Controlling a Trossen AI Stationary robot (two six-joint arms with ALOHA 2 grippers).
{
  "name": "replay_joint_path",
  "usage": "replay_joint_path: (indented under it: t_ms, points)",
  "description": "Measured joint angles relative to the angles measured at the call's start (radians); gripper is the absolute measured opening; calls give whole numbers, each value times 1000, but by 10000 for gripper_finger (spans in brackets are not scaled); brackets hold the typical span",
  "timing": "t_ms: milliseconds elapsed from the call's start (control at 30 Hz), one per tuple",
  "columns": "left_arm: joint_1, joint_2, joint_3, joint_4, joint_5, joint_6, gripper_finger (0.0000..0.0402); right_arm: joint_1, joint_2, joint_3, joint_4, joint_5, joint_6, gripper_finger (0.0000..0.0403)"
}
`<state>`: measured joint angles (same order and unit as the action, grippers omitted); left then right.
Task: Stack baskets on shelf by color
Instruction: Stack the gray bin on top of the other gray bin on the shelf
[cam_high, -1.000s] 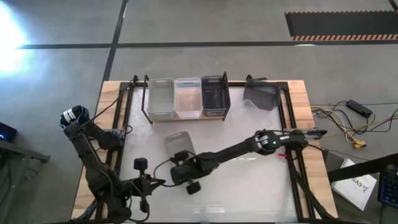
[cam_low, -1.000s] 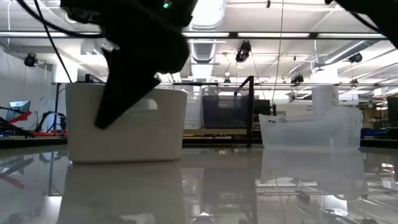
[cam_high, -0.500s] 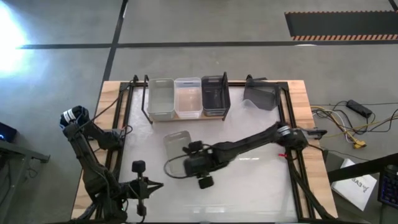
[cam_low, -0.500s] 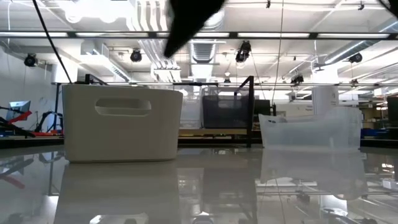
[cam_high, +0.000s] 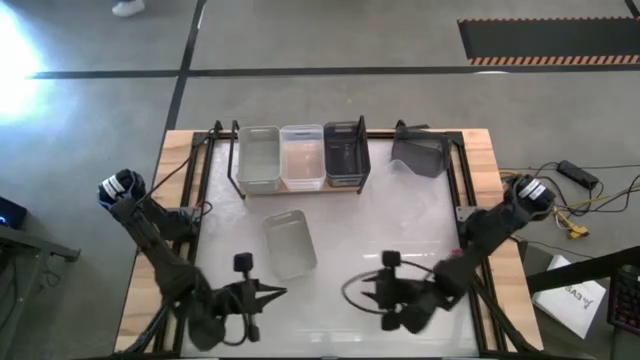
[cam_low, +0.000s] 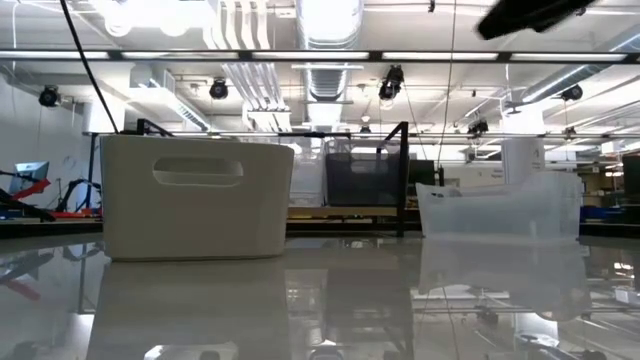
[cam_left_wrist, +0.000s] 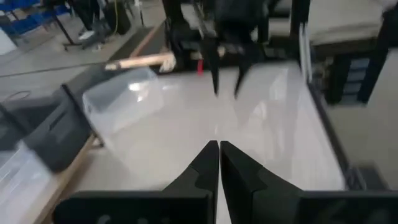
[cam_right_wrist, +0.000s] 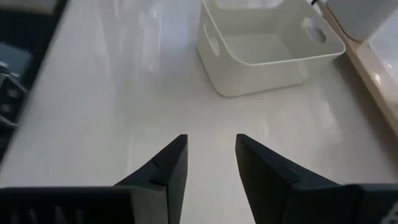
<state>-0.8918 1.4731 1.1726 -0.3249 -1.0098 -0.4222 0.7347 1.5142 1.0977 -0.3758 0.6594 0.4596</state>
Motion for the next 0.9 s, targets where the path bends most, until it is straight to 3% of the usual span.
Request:
replay_joint_path:
  t_ms: [100,267,500,733,900]
  points:
    - [72,0,2,99,89,58,0,60,-17,-106,159,77,20,123]
    - [180,0,12,80,263,60,7,108,0,-203,347,128,20,121]
    - [302,0,-10,-136,543,-166,92,110,55,-236,406,130,20,119]
    - [339,0,-59,-155,593,-201,196,110,98,-236,414,138,13,106]
    - [340,63,-93,-33,583,-204,219,109,118,-236,413,155,12,96]
